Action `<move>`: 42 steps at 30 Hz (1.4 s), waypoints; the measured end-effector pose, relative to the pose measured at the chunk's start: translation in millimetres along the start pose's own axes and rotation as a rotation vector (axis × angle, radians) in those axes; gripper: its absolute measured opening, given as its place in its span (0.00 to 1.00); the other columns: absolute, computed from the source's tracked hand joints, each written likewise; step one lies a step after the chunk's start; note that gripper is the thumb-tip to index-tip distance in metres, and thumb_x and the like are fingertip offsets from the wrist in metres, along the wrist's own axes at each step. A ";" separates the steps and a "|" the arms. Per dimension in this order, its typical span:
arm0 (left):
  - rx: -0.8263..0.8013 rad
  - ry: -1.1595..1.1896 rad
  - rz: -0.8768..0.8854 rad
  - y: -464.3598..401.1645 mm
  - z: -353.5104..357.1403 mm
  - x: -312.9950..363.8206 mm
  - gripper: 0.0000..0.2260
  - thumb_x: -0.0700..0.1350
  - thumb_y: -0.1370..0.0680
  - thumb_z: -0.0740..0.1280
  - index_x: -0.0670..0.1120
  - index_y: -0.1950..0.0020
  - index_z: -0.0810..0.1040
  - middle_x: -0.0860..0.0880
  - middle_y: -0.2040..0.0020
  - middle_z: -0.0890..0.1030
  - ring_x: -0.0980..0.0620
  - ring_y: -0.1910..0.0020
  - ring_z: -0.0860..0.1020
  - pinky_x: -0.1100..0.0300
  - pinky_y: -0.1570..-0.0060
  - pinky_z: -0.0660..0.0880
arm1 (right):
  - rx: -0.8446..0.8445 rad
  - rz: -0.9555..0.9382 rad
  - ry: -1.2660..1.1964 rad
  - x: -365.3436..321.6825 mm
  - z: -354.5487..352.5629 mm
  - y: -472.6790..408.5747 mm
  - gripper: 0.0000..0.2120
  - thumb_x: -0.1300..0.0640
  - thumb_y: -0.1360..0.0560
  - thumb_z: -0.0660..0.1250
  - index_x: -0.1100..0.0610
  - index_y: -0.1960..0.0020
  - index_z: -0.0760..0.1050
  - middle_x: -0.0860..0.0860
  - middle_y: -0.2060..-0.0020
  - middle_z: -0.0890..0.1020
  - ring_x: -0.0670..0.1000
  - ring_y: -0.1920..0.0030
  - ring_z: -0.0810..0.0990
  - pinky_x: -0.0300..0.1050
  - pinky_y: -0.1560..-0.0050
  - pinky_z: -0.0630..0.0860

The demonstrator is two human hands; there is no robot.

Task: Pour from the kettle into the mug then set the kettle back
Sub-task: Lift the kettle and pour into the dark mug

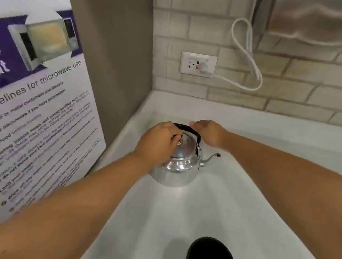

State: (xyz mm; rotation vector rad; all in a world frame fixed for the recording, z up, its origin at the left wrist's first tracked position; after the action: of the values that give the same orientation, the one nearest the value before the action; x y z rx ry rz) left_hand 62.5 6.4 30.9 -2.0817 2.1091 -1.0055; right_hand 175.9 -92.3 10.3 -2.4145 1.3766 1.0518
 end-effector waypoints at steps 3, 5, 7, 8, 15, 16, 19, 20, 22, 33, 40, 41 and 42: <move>0.074 0.020 -0.002 -2.7 -0.5 -3.7 0.06 0.37 0.24 0.68 0.41 0.50 0.83 0.44 0.52 0.83 0.45 0.53 0.79 0.54 0.53 0.75 | -0.005 0.020 -0.037 -5.6 5.2 -16.8 0.29 0.41 0.21 0.53 0.67 0.55 0.76 0.59 0.58 0.79 0.57 0.55 0.76 0.49 0.50 0.71; 0.097 0.018 0.011 -2.4 -1.1 -4.4 0.05 0.36 0.25 0.69 0.42 0.51 0.84 0.44 0.54 0.83 0.45 0.54 0.79 0.53 0.54 0.76 | 0.038 0.009 -0.058 -10.5 3.6 -24.6 0.25 0.42 0.21 0.53 0.62 0.64 0.70 0.58 0.66 0.73 0.55 0.64 0.72 0.47 0.61 0.69; 0.102 0.029 0.018 -2.6 0.4 -6.5 0.05 0.36 0.25 0.69 0.42 0.51 0.84 0.45 0.54 0.83 0.45 0.55 0.79 0.52 0.54 0.76 | 0.074 -0.035 -0.056 -15.6 -1.4 -30.2 0.20 0.46 0.20 0.52 0.59 0.60 0.70 0.59 0.63 0.73 0.55 0.62 0.72 0.47 0.61 0.67; 0.117 0.034 0.024 -3.5 -0.1 -7.2 0.05 0.36 0.25 0.70 0.42 0.51 0.84 0.46 0.55 0.83 0.46 0.55 0.79 0.52 0.54 0.77 | 0.098 -0.049 -0.075 -17.5 -4.9 -32.6 0.18 0.47 0.20 0.51 0.59 0.58 0.70 0.60 0.61 0.74 0.56 0.60 0.72 0.47 0.59 0.67; 0.167 0.047 0.009 0.7 2.6 -5.7 0.07 0.35 0.25 0.71 0.42 0.49 0.84 0.45 0.54 0.85 0.45 0.56 0.81 0.52 0.55 0.78 | 0.079 -0.084 -0.307 -35.2 4.0 -30.9 0.22 0.46 0.22 0.56 0.58 0.70 0.64 0.54 0.72 0.69 0.50 0.72 0.66 0.46 0.66 0.63; 0.170 0.041 0.012 0.9 2.8 -5.1 0.07 0.35 0.25 0.71 0.42 0.49 0.84 0.45 0.54 0.85 0.45 0.55 0.81 0.51 0.55 0.79 | 0.087 -0.087 -0.308 -36.5 5.4 -28.5 0.23 0.47 0.22 0.56 0.56 0.73 0.61 0.52 0.75 0.67 0.50 0.74 0.65 0.46 0.66 0.63; 0.149 0.039 -0.001 2.1 3.5 -3.8 0.07 0.35 0.24 0.70 0.42 0.47 0.84 0.45 0.51 0.85 0.45 0.51 0.81 0.51 0.51 0.78 | 0.118 -0.110 -0.350 -36.2 6.8 -26.0 0.24 0.49 0.22 0.57 0.55 0.74 0.58 0.50 0.77 0.64 0.50 0.74 0.63 0.46 0.67 0.61; 0.150 0.049 -0.004 4.5 1.6 -3.7 0.08 0.36 0.24 0.70 0.42 0.46 0.84 0.46 0.49 0.85 0.46 0.50 0.81 0.53 0.50 0.78 | 0.127 -0.116 -0.356 -37.3 6.2 -23.7 0.23 0.49 0.22 0.57 0.55 0.74 0.57 0.50 0.76 0.64 0.50 0.74 0.63 0.46 0.67 0.61; 0.235 0.100 -0.014 11.9 -13.0 -3.9 0.06 0.37 0.24 0.70 0.44 0.48 0.84 0.48 0.51 0.85 0.49 0.51 0.81 0.57 0.51 0.77 | 0.136 -0.131 -0.377 -39.8 4.1 -20.3 0.23 0.50 0.23 0.58 0.54 0.74 0.57 0.50 0.76 0.63 0.49 0.75 0.62 0.45 0.68 0.61; 0.461 0.684 -0.532 -6.9 -60.3 -26.3 0.20 0.60 0.21 0.61 0.46 0.63 0.77 0.53 0.64 0.79 0.58 0.64 0.77 0.68 0.64 0.69 | 0.240 -0.214 -0.470 -90.5 -44.4 25.3 0.22 0.52 0.25 0.62 0.52 0.75 0.61 0.43 0.84 0.65 0.43 0.83 0.62 0.39 0.77 0.61; 0.536 0.920 -0.665 12.4 -85.1 -3.0 0.20 0.61 0.26 0.65 0.48 0.69 0.67 0.57 0.80 0.66 0.60 0.81 0.66 0.70 0.83 0.63 | 0.339 -0.335 -0.421 -117.6 -58.7 81.7 0.20 0.49 0.22 0.59 0.55 0.70 0.69 0.48 0.76 0.70 0.44 0.76 0.68 0.41 0.68 0.64; 0.523 0.941 -0.678 18.3 -86.4 -2.0 0.19 0.60 0.26 0.65 0.48 0.70 0.67 0.57 0.81 0.65 0.60 0.83 0.65 0.70 0.84 0.61 | 0.349 -0.359 -0.391 -118.2 -59.6 93.1 0.19 0.49 0.21 0.58 0.54 0.69 0.72 0.47 0.75 0.72 0.42 0.75 0.70 0.40 0.67 0.66; 0.507 0.955 -0.687 25.0 -87.3 -1.1 0.19 0.59 0.27 0.65 0.49 0.71 0.66 0.57 0.81 0.64 0.59 0.83 0.64 0.69 0.83 0.61 | 0.361 -0.374 -0.380 -115.6 -60.4 105.2 0.18 0.49 0.21 0.57 0.54 0.67 0.74 0.47 0.73 0.75 0.42 0.72 0.72 0.40 0.64 0.68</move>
State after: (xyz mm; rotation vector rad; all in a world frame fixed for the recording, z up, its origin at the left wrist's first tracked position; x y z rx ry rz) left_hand 2.3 42.2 88.7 -2.2607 0.9491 -2.6745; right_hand 83.2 -99.7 149.8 -1.9756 0.8597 0.9944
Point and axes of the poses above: each hand's wrist, its own y-axis away from the middle knuckle, its own z-axis out of the palm, x = y × z, the point moved 7 cm from there along -y, towards the middle knuckle
